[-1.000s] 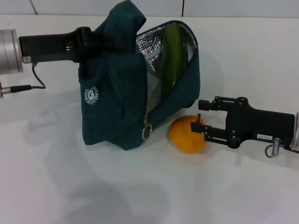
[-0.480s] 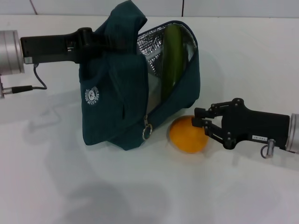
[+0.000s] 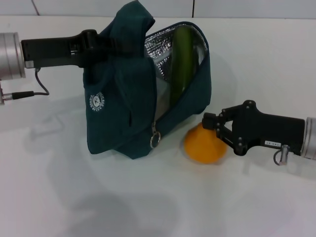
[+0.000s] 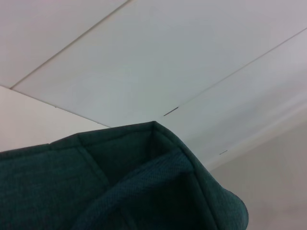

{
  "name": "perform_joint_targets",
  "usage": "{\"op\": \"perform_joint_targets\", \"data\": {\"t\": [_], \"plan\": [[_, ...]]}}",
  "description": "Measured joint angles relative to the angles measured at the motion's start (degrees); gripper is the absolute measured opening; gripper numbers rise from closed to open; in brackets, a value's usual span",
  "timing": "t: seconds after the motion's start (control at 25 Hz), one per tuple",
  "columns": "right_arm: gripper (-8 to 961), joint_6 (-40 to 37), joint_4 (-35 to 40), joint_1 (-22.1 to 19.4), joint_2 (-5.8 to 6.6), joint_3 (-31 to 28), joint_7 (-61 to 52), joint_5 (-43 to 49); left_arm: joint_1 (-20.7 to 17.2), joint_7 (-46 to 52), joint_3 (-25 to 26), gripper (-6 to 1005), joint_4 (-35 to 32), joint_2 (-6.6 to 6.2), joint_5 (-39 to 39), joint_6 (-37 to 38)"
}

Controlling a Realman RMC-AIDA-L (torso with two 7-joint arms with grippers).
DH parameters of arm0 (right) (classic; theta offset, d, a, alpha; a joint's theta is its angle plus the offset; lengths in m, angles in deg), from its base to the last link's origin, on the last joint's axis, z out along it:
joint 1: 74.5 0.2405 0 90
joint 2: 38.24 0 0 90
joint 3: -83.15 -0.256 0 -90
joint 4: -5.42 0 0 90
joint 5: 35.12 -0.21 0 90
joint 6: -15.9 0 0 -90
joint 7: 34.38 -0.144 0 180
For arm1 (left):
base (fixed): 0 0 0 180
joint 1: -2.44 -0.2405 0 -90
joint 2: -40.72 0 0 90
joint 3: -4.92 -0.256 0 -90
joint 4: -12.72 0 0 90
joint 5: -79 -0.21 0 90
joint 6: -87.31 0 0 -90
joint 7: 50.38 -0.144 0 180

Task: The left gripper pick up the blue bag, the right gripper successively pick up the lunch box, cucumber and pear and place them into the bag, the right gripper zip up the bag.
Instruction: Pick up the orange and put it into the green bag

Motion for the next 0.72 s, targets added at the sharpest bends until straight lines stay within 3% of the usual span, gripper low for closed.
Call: {"op": "perform_joint_targets", "data": {"t": [0.16, 0.4, 0.52, 0.72], "plan": [[24, -5.1, 2.1, -1.1, 0.54, -0.5, 0.1, -1.8, -0.3, 0.1, 0.0, 50, 0.0, 0.00, 0.1, 0.0], [25, -14.6, 6.7, -2.7, 0.65, -7.9, -0.2, -3.1, -0.3, 0.0, 0.0, 50, 0.0, 0.00, 0.2, 0.0], [25, -16.2, 7.1, -1.4, 0.56, -9.8, -0.3, -6.1, -0.3, 0.0, 0.0, 50, 0.0, 0.00, 0.2, 0.0], [26, -12.6, 7.0, 3.1, 0.38, -9.9, 0.2, -10.2, -0.2, -0.5, 0.0, 50, 0.0, 0.00, 0.2, 0.0]]}}
